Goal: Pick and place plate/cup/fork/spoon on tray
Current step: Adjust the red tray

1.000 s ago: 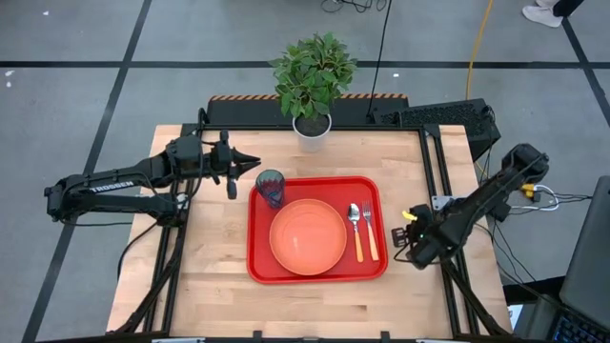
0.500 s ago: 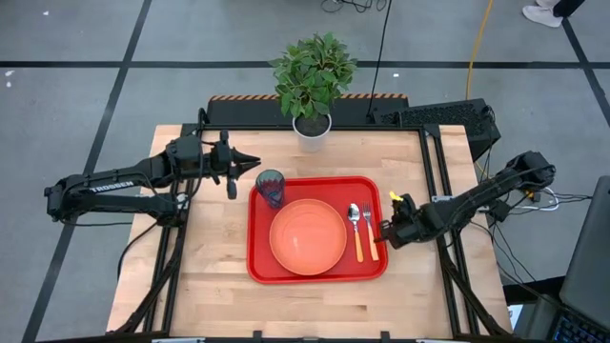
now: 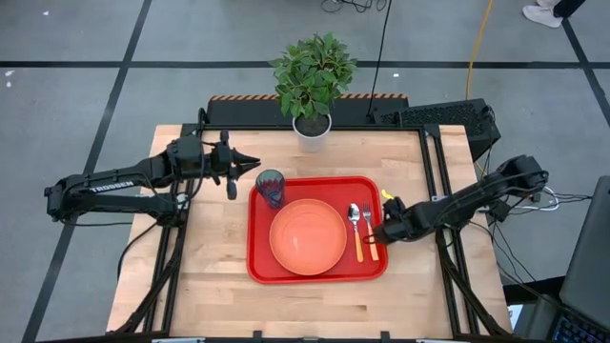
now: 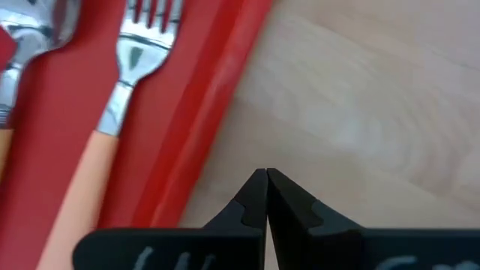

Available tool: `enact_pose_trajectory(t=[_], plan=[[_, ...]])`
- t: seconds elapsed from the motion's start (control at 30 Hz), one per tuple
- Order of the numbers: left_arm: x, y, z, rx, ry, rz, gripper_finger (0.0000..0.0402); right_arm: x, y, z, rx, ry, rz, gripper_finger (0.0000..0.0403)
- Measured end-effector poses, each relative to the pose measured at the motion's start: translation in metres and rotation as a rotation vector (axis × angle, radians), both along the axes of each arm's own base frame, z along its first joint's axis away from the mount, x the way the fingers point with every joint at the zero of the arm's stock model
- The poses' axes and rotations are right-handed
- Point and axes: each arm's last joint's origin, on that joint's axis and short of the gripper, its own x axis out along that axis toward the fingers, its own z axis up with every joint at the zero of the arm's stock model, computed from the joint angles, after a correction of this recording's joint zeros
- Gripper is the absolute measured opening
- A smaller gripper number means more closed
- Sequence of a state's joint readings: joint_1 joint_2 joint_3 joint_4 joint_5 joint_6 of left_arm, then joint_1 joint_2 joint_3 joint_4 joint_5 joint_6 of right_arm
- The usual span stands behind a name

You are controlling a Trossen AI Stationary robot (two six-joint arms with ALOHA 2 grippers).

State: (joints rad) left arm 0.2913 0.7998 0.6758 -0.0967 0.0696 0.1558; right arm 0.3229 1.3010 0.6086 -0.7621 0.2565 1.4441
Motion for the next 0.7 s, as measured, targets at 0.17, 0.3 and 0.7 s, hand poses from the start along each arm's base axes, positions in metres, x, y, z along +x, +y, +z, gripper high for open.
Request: enact_pose_trajectory(t=[0.17,0.3,0.7], plan=[[0.000,0.000,0.000,0.001,0.000,0.000,0.0047,0.008,0.000,0.000,0.030,-0.055,0.031,0.0000],[0.000,0.000,0.000,0.001,0.000,0.000,0.0047,0.009,0.001,0.000,0.044,-0.062,0.035,0.0000],[0.000,0.000,0.000,0.001,0.000,0.000,0.0047,0.013,0.003,0.000,0.099,-0.097,0.037,0.0000]])
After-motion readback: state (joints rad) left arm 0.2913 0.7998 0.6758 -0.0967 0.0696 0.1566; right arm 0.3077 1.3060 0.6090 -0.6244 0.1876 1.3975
